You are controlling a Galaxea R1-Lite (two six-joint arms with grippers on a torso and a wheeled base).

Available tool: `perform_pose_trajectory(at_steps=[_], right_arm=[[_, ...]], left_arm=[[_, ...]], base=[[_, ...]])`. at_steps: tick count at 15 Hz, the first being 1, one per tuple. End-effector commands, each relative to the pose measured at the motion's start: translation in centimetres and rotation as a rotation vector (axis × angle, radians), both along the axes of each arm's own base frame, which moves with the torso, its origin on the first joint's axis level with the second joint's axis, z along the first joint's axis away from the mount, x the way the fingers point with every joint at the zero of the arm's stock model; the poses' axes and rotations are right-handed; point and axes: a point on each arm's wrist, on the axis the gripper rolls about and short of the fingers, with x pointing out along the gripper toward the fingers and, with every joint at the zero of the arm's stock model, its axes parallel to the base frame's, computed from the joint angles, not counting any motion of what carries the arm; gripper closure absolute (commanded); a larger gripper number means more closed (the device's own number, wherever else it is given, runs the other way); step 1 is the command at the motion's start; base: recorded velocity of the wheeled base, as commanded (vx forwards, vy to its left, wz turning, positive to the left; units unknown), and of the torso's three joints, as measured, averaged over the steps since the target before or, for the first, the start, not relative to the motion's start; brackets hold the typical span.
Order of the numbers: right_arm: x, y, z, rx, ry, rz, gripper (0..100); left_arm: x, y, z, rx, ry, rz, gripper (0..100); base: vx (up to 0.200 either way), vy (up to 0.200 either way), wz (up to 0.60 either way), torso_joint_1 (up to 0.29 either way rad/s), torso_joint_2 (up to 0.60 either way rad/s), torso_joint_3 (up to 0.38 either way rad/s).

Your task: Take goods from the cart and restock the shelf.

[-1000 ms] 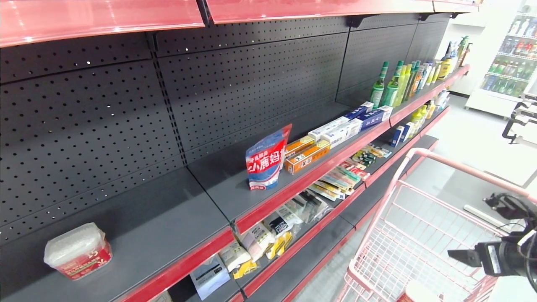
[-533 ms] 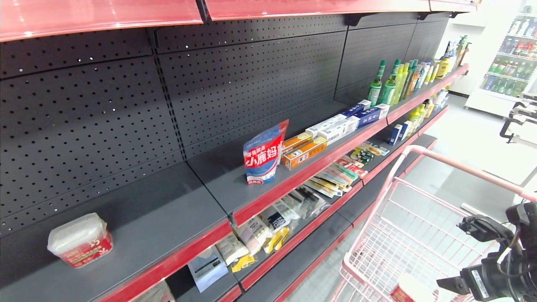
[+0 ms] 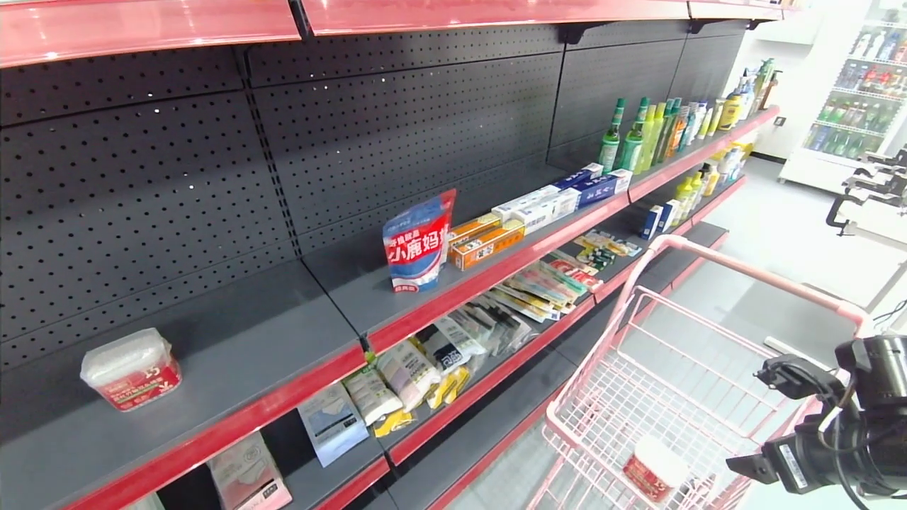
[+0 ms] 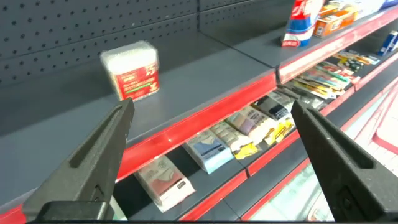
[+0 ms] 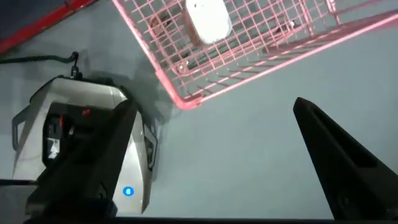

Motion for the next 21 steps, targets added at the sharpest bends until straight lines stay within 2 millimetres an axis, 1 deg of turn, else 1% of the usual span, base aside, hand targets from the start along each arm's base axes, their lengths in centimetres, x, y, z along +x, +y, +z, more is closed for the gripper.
perform_pose_trajectory(at_steps=[1, 3, 7, 9, 13, 18, 21], right_arm=[[0.6, -0.1, -1.8, -0.001, 0.059, 0.02, 0], [0.9, -0.1, -2.6, -0.017, 0.089, 0.07, 0], [1.0, 0.5, -3.1, -0.012, 0.111, 0.097, 0], [0.5, 0.5, -3.3, -0.011, 0.127, 0.098, 0], [0.5, 0.5, -3.3, -0.013, 0.127, 0.097, 0], [0.5, 0.6, -3.5, -0.009, 0.137, 0.1, 0], [1.0, 0.8, -3.9, -0.008, 0.148, 0.114, 0]], left_arm=[[0.0, 0.0, 0.0, 0.0, -0.001, 0.0, 0], [0.0, 0.0, 0.0, 0.0, 0.001, 0.0, 0], [0.0, 0.0, 0.0, 0.002, 0.001, 0.0, 0], [0.0, 0.0, 0.0, -0.001, 0.001, 0.002, 0], [0.0, 0.0, 0.0, 0.0, 0.001, 0.0, 0], [0.0, 0.0, 0.0, 0.0, 0.001, 0.0, 0], [0.0, 0.0, 0.0, 0.0, 0.001, 0.0, 0]], base=[[0.0, 0.0, 0.0, 0.0, 0.0, 0.0], [0.2, 0.0, 0.0, -0.002, 0.0, 0.002], [0.2, 0.0, 0.0, 0.001, 0.0, -0.001], [0.0, 0.0, 0.0, 0.0, 0.0, 0.0], [0.0, 0.0, 0.0, 0.0, 0.0, 0.0], [-0.2, 0.0, 0.0, 0.002, 0.01, 0.007], [0.0, 0.0, 0.0, 0.0, 0.0, 0.0]])
